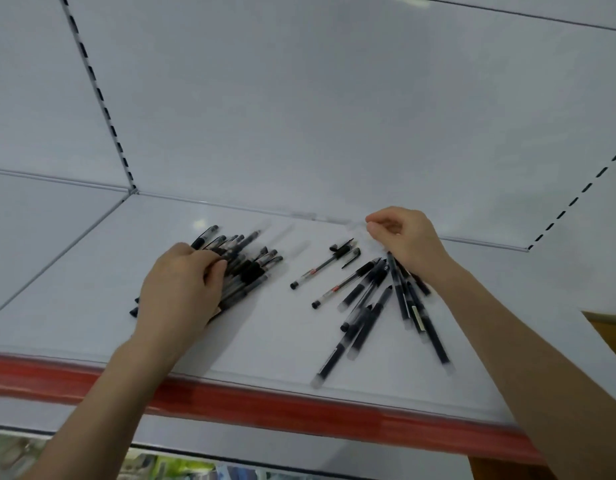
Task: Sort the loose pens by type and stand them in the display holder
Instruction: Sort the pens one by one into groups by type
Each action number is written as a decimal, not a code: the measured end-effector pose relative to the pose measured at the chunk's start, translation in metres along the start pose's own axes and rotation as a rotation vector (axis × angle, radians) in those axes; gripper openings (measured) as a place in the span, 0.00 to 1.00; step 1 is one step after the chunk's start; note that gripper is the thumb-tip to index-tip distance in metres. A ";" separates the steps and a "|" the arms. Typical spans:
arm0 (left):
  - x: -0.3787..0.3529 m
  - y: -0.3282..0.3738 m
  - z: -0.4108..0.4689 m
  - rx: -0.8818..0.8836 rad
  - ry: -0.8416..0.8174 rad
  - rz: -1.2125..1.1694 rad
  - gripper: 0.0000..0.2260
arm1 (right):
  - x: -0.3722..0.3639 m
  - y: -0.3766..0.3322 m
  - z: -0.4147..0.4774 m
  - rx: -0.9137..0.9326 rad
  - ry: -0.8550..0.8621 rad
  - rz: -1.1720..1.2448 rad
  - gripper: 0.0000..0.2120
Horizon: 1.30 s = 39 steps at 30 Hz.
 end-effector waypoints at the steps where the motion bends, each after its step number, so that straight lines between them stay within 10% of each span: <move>1: -0.001 -0.006 -0.001 0.020 -0.014 0.028 0.07 | -0.003 0.002 0.006 0.009 0.003 -0.056 0.07; 22: 0.001 -0.005 -0.007 -0.030 0.040 -0.013 0.06 | -0.070 -0.011 0.062 0.056 -0.164 -0.754 0.11; 30: -0.006 0.025 0.002 -0.164 0.001 -0.149 0.09 | -0.015 -0.019 0.039 0.009 0.016 0.020 0.06; 39: -0.053 0.078 0.026 -0.263 -0.245 -0.176 0.10 | 0.012 -0.009 -0.014 -0.206 -0.197 0.590 0.10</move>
Point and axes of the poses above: each hand's wrist, its own z-axis towards the middle knuckle, its own x-axis out of the back of the hand, y = z × x, the point moved 7 cm from there along z, towards the middle knuckle, and after that the axes turned 11 degrees about -x, right-handed, at the moved point
